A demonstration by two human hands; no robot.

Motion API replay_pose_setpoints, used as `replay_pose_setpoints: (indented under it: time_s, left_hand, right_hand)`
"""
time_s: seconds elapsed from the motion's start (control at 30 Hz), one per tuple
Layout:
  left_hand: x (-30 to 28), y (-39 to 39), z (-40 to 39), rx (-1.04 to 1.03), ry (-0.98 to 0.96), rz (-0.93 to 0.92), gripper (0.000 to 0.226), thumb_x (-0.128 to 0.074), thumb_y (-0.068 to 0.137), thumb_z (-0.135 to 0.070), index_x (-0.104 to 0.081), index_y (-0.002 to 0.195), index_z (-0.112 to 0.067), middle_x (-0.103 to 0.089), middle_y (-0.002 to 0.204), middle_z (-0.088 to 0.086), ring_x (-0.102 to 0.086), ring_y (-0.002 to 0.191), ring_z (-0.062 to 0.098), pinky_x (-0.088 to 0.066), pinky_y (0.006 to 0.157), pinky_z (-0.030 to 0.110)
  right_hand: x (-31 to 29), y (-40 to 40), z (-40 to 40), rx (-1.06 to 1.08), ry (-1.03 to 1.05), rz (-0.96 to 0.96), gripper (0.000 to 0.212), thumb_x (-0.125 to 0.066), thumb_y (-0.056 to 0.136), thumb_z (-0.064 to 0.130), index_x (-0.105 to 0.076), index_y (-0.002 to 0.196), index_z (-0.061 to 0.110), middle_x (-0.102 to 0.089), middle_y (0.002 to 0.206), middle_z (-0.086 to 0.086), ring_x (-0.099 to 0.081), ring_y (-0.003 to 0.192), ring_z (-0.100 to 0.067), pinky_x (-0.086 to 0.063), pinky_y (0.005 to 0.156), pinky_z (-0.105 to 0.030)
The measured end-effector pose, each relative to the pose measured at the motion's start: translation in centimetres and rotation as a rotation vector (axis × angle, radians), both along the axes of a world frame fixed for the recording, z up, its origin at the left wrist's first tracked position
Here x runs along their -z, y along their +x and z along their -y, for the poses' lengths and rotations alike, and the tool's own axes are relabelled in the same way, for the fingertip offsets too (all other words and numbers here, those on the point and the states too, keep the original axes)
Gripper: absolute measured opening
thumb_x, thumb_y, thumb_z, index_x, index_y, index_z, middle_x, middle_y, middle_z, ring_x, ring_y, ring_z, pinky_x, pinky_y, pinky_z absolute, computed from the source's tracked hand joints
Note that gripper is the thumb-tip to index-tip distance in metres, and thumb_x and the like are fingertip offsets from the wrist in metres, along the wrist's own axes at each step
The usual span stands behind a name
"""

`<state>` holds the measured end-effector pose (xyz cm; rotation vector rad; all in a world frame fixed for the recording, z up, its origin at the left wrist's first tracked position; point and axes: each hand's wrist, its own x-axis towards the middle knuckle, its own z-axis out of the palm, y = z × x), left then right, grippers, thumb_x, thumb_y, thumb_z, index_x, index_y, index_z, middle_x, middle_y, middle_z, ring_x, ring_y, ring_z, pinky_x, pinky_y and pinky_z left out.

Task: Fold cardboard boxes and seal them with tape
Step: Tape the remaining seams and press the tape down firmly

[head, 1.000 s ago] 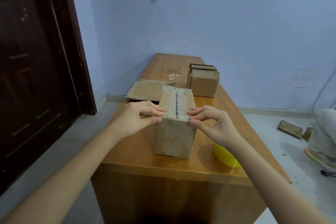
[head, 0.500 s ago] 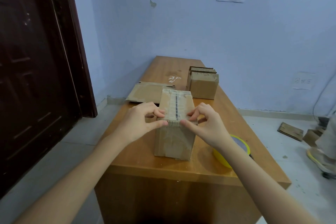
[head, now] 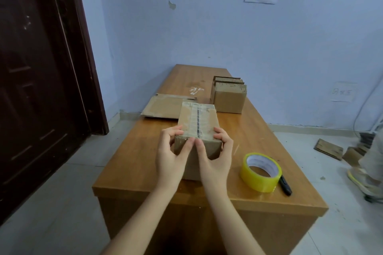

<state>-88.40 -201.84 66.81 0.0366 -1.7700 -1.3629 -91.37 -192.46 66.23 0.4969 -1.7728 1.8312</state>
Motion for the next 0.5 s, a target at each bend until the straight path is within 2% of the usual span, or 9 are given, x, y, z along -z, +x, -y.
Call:
replay_pose_setpoints:
  time_s: [0.13, 0.23, 0.3, 0.4, 0.5]
  left_hand:
    - [0.5, -0.2, 0.3, -0.005, -0.003, -0.035, 0.027, -0.06, 0.089, -0.039, -0.056, 0.107, -0.018, -0.058, 0.119, -0.012, -0.053, 0.117, 0.005, -0.049, 0.09, 0.018]
    - [0.4, 0.0, 0.7, 0.028, -0.001, -0.045, 0.013, -0.055, 0.092, -0.026, -0.06, 0.103, -0.021, -0.061, 0.117, -0.014, -0.056, 0.115, 0.006, -0.051, 0.093, 0.031]
    - [0.1, 0.2, 0.8, 0.035, 0.005, -0.044, 0.013, -0.051, 0.093, -0.025, -0.061, 0.101, -0.025, -0.063, 0.115, -0.012, -0.057, 0.113, 0.006, -0.05, 0.093, 0.03]
    - [-0.1, 0.5, 0.6, 0.041, 0.075, -0.046, 0.017, -0.047, 0.093, -0.028, -0.063, 0.098, -0.025, -0.065, 0.112, -0.012, -0.058, 0.11, 0.005, -0.048, 0.093, 0.022]
    - [-0.2, 0.6, 0.3, 0.05, 0.109, -0.072, 0.024, -0.053, 0.089, -0.038, -0.064, 0.098, -0.018, -0.065, 0.111, -0.01, -0.059, 0.108, 0.005, -0.05, 0.088, 0.02]
  right_hand:
    - [0.3, 0.1, 0.4, 0.013, -0.063, -0.037, 0.023, -0.062, 0.086, 0.038, -0.049, 0.105, 0.034, -0.053, 0.129, 0.022, -0.045, 0.13, -0.01, -0.041, 0.104, -0.048]
    - [0.3, 0.0, -0.5, -0.009, -0.034, -0.081, 0.015, -0.059, 0.093, 0.019, -0.054, 0.107, 0.024, -0.055, 0.132, 0.015, -0.047, 0.129, -0.011, -0.041, 0.104, -0.036]
    - [0.3, -0.2, -1.1, -0.039, -0.021, -0.076, 0.017, -0.054, 0.094, 0.007, -0.058, 0.108, 0.015, -0.054, 0.133, 0.011, -0.048, 0.129, -0.01, -0.041, 0.103, -0.025]
    - [0.1, -0.1, -1.4, -0.084, -0.035, -0.031, 0.024, -0.045, 0.097, 0.002, -0.06, 0.113, 0.012, -0.052, 0.136, 0.008, -0.045, 0.128, -0.001, -0.034, 0.1, -0.007]
    - [0.2, 0.0, -1.7, -0.122, -0.139, -0.019, 0.028, -0.039, 0.1, 0.003, -0.06, 0.116, 0.014, -0.056, 0.133, 0.004, -0.048, 0.125, -0.001, -0.036, 0.1, -0.011]
